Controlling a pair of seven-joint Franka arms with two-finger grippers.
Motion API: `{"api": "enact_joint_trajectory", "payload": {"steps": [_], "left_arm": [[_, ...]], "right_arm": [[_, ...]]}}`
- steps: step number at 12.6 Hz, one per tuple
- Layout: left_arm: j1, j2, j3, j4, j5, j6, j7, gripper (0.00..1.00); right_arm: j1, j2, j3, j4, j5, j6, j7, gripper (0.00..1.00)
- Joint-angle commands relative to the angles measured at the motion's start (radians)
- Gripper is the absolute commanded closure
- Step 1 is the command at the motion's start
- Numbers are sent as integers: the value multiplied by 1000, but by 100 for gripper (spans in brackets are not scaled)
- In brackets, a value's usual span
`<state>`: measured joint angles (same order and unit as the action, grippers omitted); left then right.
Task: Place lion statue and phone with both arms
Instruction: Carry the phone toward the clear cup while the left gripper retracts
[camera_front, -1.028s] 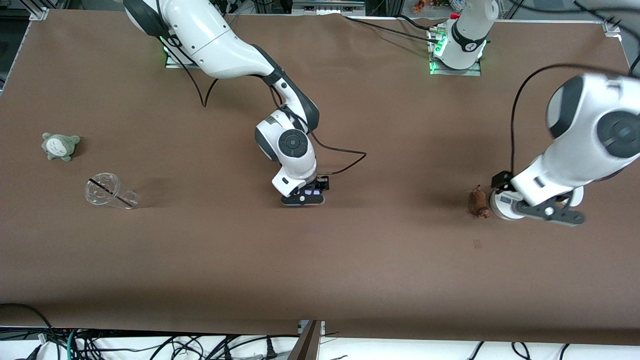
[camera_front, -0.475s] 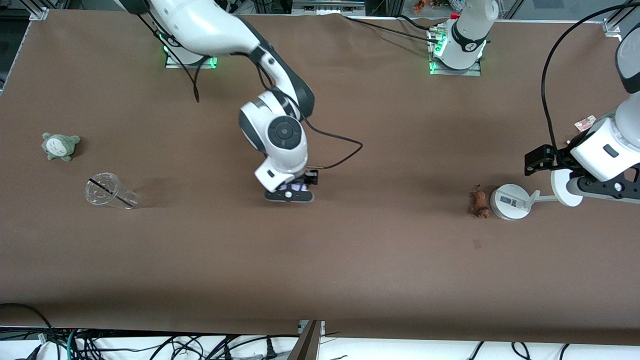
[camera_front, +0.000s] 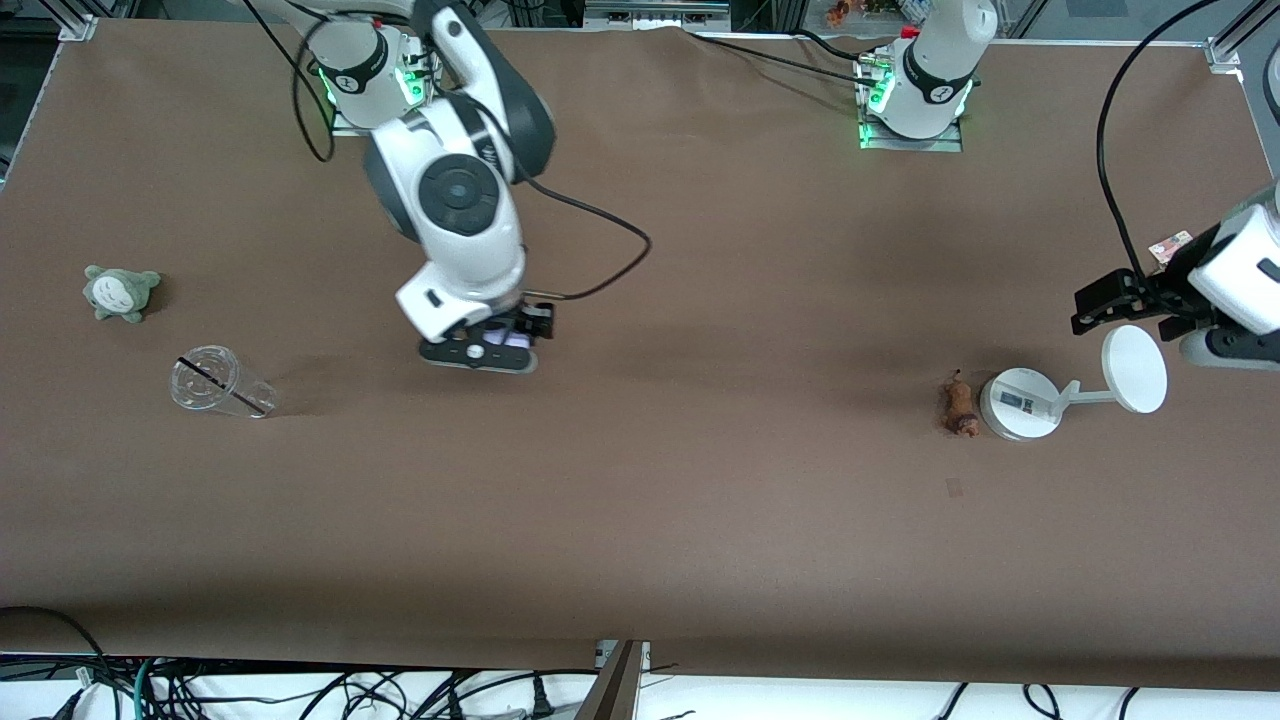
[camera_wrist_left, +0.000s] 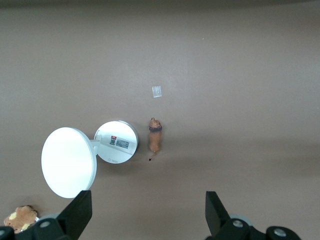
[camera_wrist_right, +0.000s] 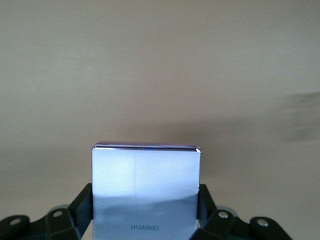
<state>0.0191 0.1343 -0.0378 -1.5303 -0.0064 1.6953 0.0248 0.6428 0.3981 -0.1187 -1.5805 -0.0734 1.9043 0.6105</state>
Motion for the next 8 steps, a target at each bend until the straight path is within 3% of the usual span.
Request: {"api": "enact_joint_trajectory", "payload": {"steps": [1, 3, 6, 8], "left_arm": [[-39, -127, 21, -152, -6, 49, 3, 0], [-41, -130, 21, -152, 20, 49, -2, 0], [-28, -116, 16, -147, 34, 25, 4, 0], [-30, -117, 12, -145, 34, 4, 0, 0]], "right_arm": [[1, -105, -77, -136, 9, -8, -136, 80], [0, -111, -152, -168, 23, -7, -259, 80], [-3, -95, -284, -210, 142, 22, -455, 80], [-35, -79, -311, -272, 150, 102, -552, 80]]}}
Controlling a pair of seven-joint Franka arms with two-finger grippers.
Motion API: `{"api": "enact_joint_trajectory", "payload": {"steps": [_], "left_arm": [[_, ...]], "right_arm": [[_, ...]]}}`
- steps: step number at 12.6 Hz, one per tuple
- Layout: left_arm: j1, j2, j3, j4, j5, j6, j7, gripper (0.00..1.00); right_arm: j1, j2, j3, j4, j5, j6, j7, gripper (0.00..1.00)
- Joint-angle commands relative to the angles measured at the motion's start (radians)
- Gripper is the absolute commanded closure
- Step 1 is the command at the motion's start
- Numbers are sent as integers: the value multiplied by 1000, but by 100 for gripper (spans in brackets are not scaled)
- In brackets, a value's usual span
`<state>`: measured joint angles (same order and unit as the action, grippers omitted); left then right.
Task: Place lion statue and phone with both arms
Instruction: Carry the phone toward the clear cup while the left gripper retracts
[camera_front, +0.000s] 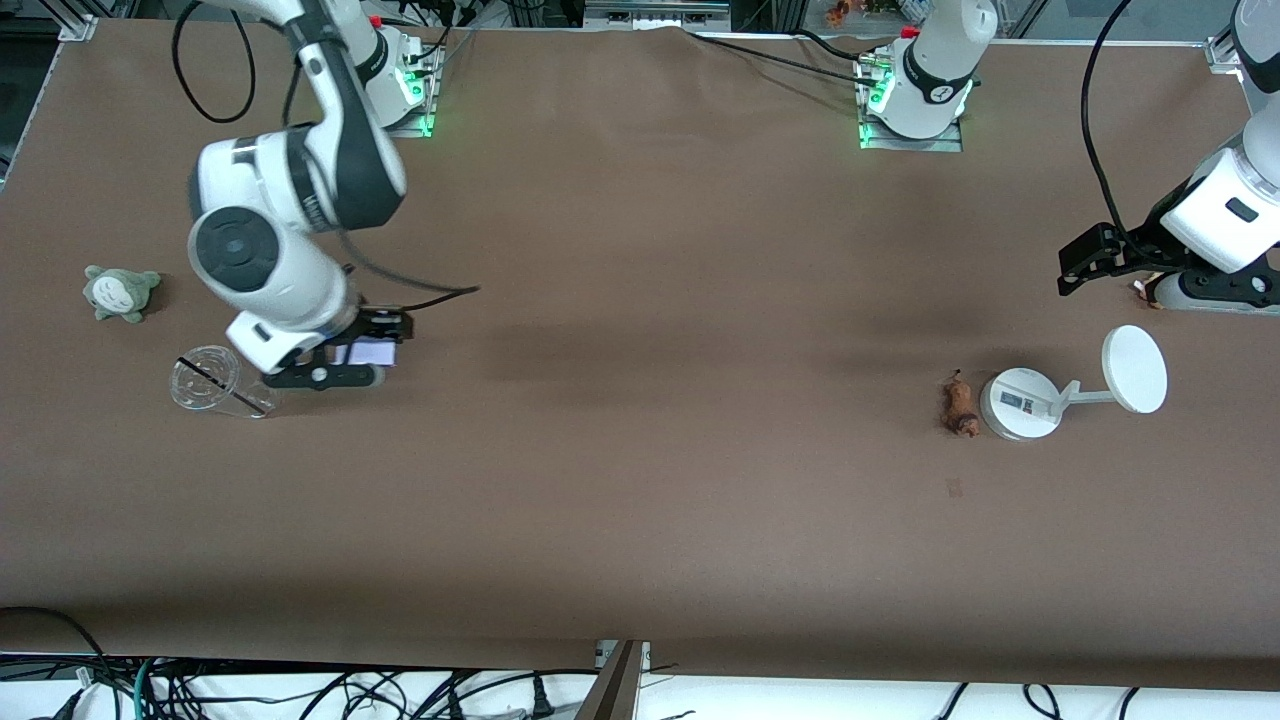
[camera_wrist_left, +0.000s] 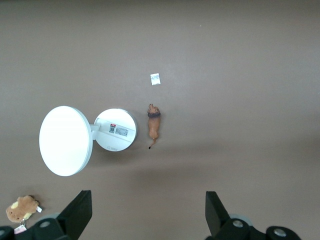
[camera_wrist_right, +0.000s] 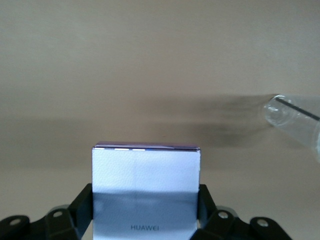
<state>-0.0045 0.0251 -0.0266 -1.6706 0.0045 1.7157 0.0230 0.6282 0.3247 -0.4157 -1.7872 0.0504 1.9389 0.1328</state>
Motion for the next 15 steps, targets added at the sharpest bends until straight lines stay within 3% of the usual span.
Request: {"api": "enact_joint_trajectory", "payload": {"steps": [1, 6, 12, 15], "left_arm": [[-6, -7, 1, -3, 23, -16, 2, 0], [-6, -5, -3, -3, 23, -15, 12, 0], [-3, -5, -1, -3, 20, -18, 15, 0], [-3, -5, -1, -3, 20, -18, 15, 0]], "right_arm": [[-48, 13, -14, -96, 26, 121, -116, 80], [-119, 132, -14, -130, 34, 297, -228, 80], [-208, 272, -6, -132, 268, 448, -482, 80], [-226, 295, -5, -132, 273, 483, -519, 80]]}}
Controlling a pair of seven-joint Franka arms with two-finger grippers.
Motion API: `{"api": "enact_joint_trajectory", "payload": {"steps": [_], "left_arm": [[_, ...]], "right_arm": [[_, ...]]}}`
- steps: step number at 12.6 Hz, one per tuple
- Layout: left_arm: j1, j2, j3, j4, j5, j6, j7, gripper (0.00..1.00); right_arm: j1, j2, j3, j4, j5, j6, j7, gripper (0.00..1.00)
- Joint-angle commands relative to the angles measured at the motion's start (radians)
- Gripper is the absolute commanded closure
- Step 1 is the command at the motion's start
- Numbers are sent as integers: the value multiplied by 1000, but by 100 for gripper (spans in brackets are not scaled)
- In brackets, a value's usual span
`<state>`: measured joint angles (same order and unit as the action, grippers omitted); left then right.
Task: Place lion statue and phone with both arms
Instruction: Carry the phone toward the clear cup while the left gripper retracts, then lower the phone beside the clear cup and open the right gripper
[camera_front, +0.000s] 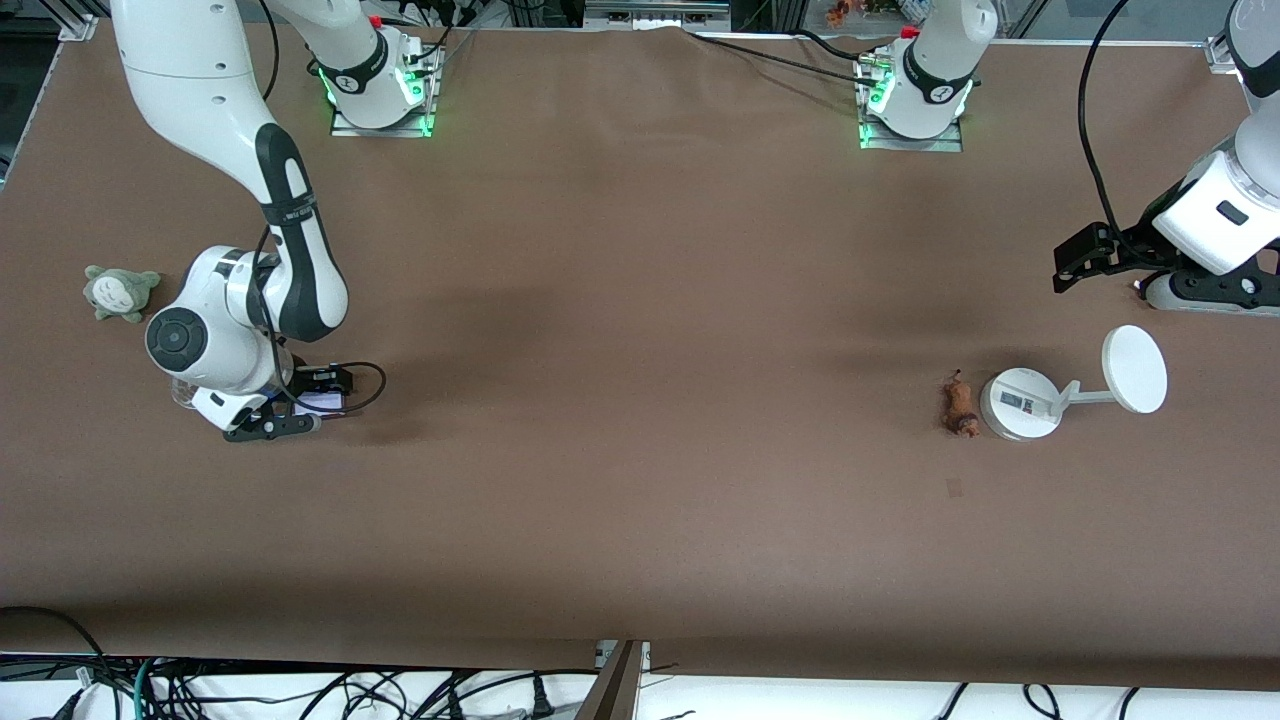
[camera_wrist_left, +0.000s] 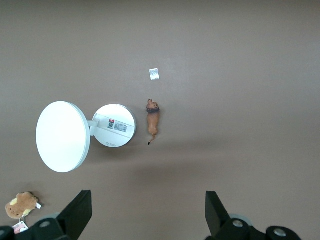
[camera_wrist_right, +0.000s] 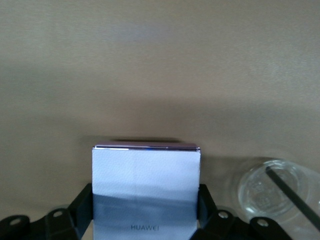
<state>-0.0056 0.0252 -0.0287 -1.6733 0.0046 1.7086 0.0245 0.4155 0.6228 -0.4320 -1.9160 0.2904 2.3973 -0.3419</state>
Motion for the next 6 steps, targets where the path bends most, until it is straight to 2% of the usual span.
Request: {"api": "enact_joint_trajectory", "payload": {"steps": [1, 2, 3, 4, 6], "left_arm": [[-2, -5, 1, 1, 20, -11, 14, 0], [-2, -5, 1, 0, 20, -11, 14, 0], [-2, -4, 1, 1, 18, -11, 12, 0], [-2, -5, 1, 1, 18, -11, 14, 0], [-2, -4, 1, 1, 18, -11, 14, 0]], "right_arm": [[-14, 3, 13, -3, 33, 34, -45, 79], [-14, 3, 15, -1, 33, 36, -43, 53], [-14, 3, 15, 0, 36, 34, -42, 7], [-14, 2, 15, 0, 36, 32, -42, 1], [-12, -5, 15, 2, 36, 25, -39, 1]]}}
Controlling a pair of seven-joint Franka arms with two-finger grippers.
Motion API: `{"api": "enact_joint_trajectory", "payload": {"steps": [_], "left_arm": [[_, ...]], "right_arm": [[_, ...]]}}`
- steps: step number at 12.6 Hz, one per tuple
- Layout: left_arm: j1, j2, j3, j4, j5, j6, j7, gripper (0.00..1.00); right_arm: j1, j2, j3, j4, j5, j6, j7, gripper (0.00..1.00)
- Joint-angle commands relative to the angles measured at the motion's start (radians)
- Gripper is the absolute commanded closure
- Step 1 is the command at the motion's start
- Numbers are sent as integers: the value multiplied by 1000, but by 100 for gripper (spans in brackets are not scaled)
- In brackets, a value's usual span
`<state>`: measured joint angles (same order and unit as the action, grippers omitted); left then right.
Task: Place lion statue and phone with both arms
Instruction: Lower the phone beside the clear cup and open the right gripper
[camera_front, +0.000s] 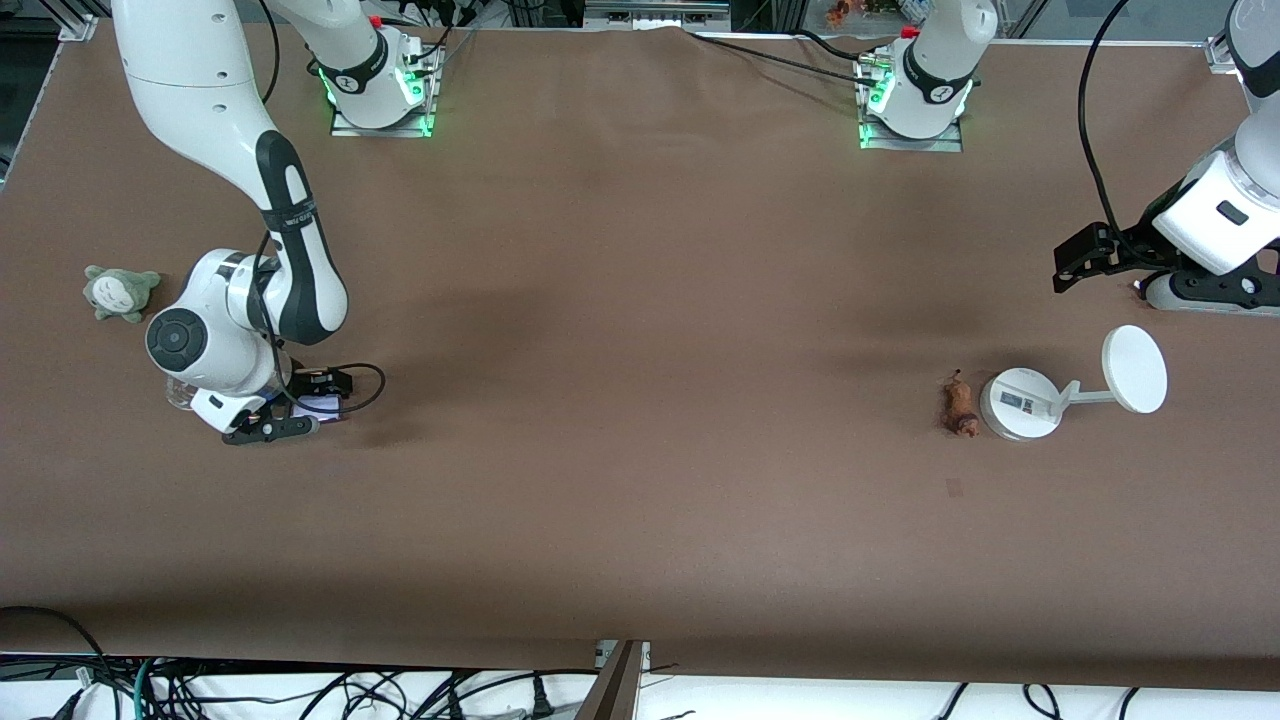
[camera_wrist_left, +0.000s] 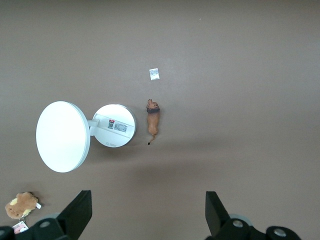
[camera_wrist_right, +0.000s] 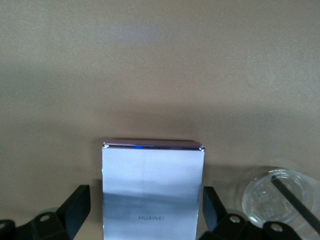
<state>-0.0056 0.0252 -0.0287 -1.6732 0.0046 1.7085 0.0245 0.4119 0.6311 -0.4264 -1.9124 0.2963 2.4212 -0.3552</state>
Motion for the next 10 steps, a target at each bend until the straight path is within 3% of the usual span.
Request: {"api": "enact_joint_trajectory", "payload": {"steps": [1, 6, 10], "left_arm": [[-2, -4, 1, 1, 18, -10, 14, 0], [-1, -5, 1, 1, 15, -12, 12, 0], [-1, -4, 3, 1, 14, -12, 12, 0]], "right_arm": [[-7, -21, 9, 1, 29, -11, -24, 1], [7, -134, 9, 39, 29, -222, 54, 1], [42, -255, 5, 151, 12, -547, 224, 1]]}}
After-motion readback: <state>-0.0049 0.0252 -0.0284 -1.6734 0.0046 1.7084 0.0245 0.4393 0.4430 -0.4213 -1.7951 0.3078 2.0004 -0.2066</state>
